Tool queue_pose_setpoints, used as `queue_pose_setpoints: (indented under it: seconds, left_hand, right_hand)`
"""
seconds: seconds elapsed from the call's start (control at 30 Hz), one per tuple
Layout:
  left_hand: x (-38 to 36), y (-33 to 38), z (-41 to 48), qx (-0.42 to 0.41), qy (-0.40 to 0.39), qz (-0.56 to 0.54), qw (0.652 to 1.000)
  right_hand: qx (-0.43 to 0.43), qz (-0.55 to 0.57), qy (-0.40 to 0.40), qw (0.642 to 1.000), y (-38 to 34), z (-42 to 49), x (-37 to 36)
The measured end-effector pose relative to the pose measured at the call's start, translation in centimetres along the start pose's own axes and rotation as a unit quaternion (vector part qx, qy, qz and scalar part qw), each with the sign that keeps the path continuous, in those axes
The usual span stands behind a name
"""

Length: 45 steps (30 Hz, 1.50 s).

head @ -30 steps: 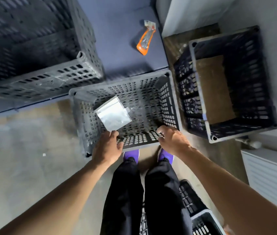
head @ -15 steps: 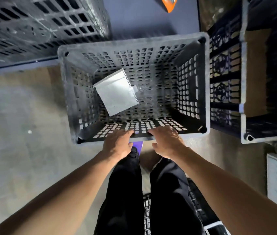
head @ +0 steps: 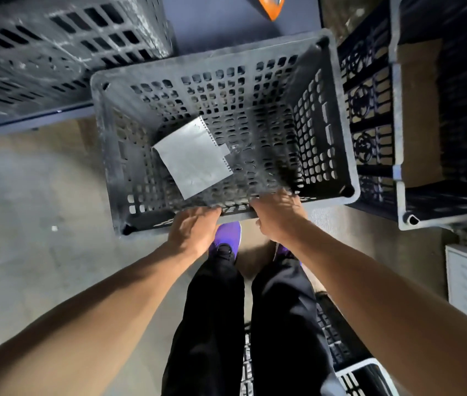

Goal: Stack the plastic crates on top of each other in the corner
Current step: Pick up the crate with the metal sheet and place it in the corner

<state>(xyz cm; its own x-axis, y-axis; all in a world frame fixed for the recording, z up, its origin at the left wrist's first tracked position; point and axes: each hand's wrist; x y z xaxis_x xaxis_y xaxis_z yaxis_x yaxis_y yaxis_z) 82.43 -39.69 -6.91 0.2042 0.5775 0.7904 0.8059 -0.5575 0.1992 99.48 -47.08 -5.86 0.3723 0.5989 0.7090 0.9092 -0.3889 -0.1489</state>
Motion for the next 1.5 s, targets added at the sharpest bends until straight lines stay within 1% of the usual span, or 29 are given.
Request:
queue_pose_setpoints:
  seconds: [0.07, 0.17, 0.23, 0.33, 0.47, 0.57, 0.63, 0.73, 0.87, 1.0, 1.1, 1.17, 1.27, 1.43, 1.5]
  left_hand:
    - [2.1, 0.9, 0.0, -0.016, 0.023, 0.025, 0.999]
    - [4.5, 2.4, -0.5, -0.015, 0.04, 0.017, 0.999]
    - [5.9, 3.2, -1.0, -0.004, 0.045, -0.002, 0.999]
    - [7.6, 4.1, -2.0, -0.01, 0.047, -0.008, 0.999]
    - [9.8, 4.9, -4.3, -0.037, 0.043, -0.005, 0.998]
    - [11.8, 5.3, -6.4, -0.026, 0.039, -0.021, 0.999]
    - [13.3, 5.6, -7.9, -0.057, 0.051, -0.001, 0.997]
    - [15.8, 5.8, -9.9, -0.102, 0.058, 0.029, 0.993]
    - [19.6, 6.3, -12.2, -0.116, 0.057, 0.038, 0.991]
    - [22.8, 7.2, -13.6, -0.138, 0.053, 0.078, 0.986]
    - [24.6, 8.6, -14.7, -0.145, 0.021, 0.048, 0.988]
    - [25.4, 9.7, -15.5, -0.162, 0.019, 0.028, 0.986]
    - [25.9, 10.8, -15.8, -0.202, 0.02, 0.024, 0.979]
    - [28.2, 11.9, -16.0, -0.259, 0.015, 0.04, 0.965]
    - [29.7, 12.3, -15.8, -0.283, 0.034, 0.083, 0.955]
  right_hand:
    - [-0.003, -0.016, 0.005, 1.0, 0.5, -0.1, 2.0]
    - [0.0, -0.038, 0.001, 0.999, 1.1, -0.7, 4.9]
    - [0.023, -0.05, 0.021, 0.998, 1.5, -1.5, 6.6]
    - [0.055, -0.046, 0.031, 0.997, 1.8, -3.3, 8.7]
    - [0.052, -0.022, 0.022, 0.998, 1.7, -6.7, 10.4]
    - [0.066, -0.001, 0.023, 0.998, 1.5, -9.9, 11.9]
    - [0.072, -0.004, 0.023, 0.997, 1.1, -11.8, 13.0]
    - [0.049, -0.01, 0.01, 0.999, 0.4, -14.0, 14.5]
    - [0.049, -0.016, 0.02, 0.998, -0.7, -17.2, 16.9]
    - [0.024, 0.013, 0.015, 1.0, -1.2, -19.7, 19.4]
    - [0.02, 0.033, -0.008, 0.999, -0.7, -21.2, 20.9]
    - [0.016, 0.052, -0.016, 0.998, -0.2, -22.4, 21.5]
    - [0.012, 0.058, 0.005, 0.998, 0.6, -24.9, 22.4]
    - [-0.021, 0.066, 0.066, 0.995, 1.2, -28.0, 23.2]
    - [-0.033, 0.056, 0.078, 0.995, 1.0, -28.9, 23.2]
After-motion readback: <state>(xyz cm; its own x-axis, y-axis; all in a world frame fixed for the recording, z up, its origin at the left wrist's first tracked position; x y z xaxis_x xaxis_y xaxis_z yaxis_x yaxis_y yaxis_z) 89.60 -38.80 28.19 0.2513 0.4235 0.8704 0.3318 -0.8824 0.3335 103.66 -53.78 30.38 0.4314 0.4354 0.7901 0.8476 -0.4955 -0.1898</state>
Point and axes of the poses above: each hand's wrist, its own z-axis towards the middle knuckle, its own x-axis out of the back of the hand, y = z × x, and after that the axes turned 10 degrees about y, right-handed
